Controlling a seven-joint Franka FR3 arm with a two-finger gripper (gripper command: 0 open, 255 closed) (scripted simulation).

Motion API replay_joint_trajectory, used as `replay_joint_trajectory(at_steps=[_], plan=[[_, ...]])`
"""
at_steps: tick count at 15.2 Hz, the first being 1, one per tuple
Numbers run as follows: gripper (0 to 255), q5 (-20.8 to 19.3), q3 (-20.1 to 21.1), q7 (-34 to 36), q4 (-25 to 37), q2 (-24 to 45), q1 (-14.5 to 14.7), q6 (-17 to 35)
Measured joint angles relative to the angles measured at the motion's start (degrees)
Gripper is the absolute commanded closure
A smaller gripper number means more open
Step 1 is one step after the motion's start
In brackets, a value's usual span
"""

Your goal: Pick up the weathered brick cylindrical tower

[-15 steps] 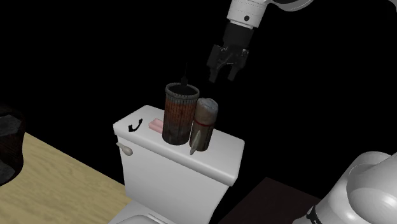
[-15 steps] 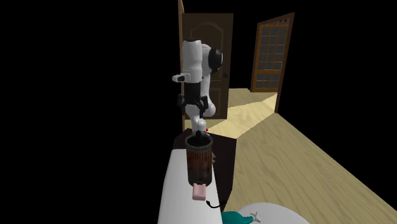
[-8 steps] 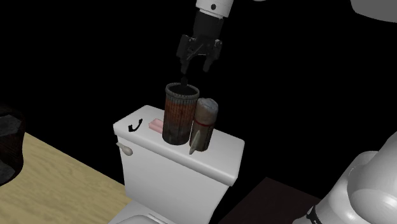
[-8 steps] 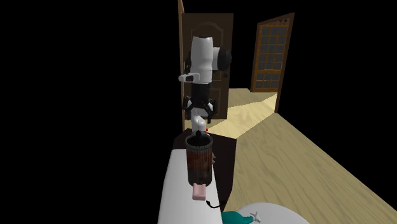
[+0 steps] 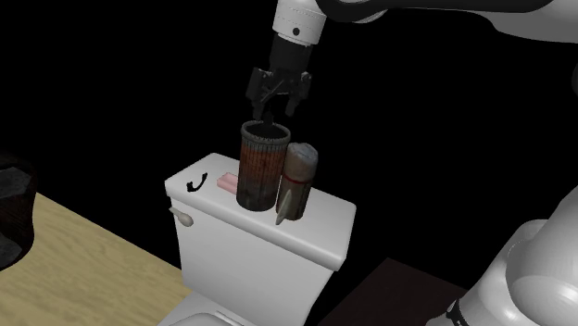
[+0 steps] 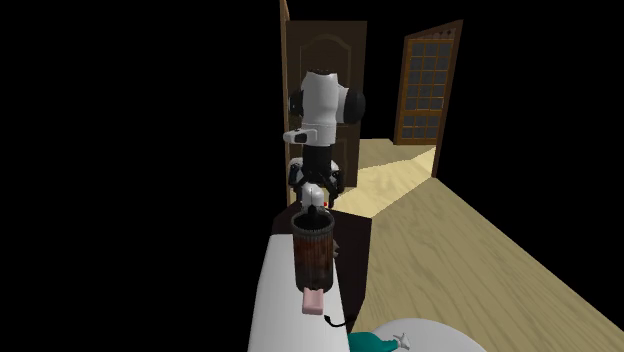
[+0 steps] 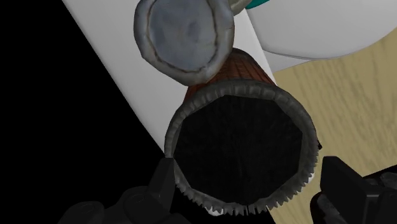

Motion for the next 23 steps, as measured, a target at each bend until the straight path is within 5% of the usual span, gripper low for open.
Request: replay_joint_trajectory(at_steps=[1,2,13,23], plan=[[0,0.1,0.0,0.0,-0.8,-0.2,0.0,0.6],[255,0.1,0.0,0.0,-1.0,-0.2,0.0,0.8],[255,0.1,0.0,0.0,-0.9,-0.2,0.0,0.7],[255,-0.7,0.3,0.2,8.5,1.7,0.2,-7.0]])
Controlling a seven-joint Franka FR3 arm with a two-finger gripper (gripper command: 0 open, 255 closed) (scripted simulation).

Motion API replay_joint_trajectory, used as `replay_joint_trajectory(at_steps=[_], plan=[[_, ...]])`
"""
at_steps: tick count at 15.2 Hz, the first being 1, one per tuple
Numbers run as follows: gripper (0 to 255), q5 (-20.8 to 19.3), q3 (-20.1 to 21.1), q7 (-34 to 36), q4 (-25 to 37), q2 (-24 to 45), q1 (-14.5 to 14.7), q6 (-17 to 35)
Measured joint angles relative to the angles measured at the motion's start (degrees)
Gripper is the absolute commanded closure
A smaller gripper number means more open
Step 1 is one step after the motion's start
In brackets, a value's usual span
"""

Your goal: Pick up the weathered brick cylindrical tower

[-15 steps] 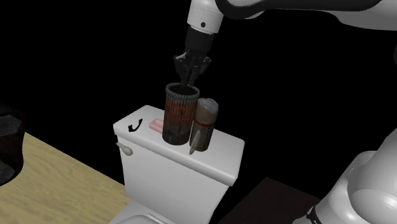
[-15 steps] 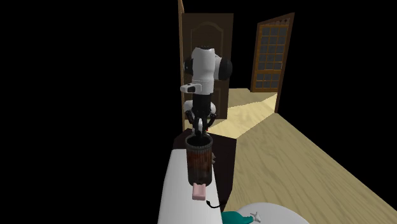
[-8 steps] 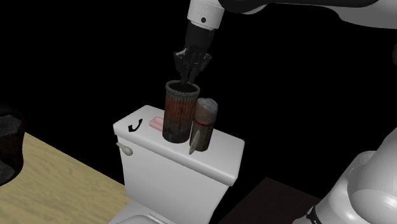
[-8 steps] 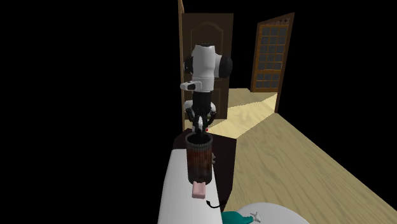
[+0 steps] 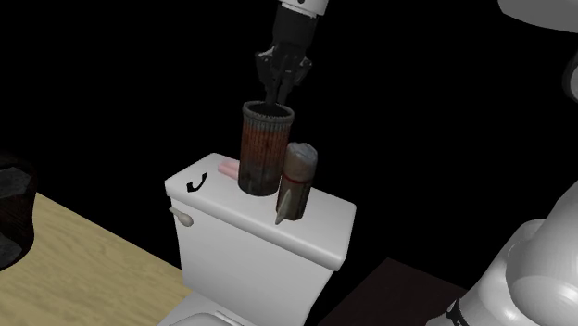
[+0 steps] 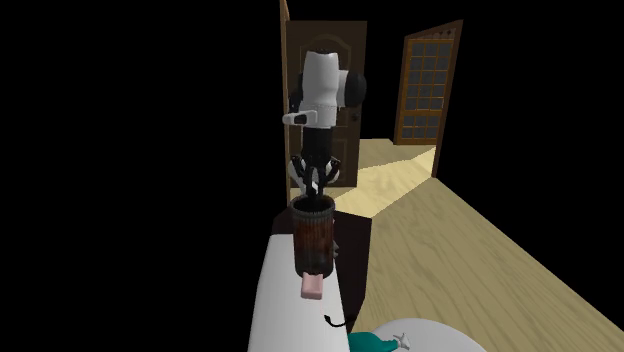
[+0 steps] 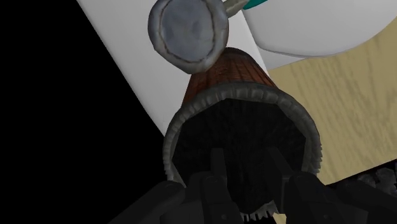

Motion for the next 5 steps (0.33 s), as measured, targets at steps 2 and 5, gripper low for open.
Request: replay_joint_trajectory(at_steps=[2,5], plan=[[255,-0.2,0.1,0.0,2.0,0.5,0.0,-1.6],[255,-0.6,0.2,0.2,5.2,1.3,0.2,-4.0]])
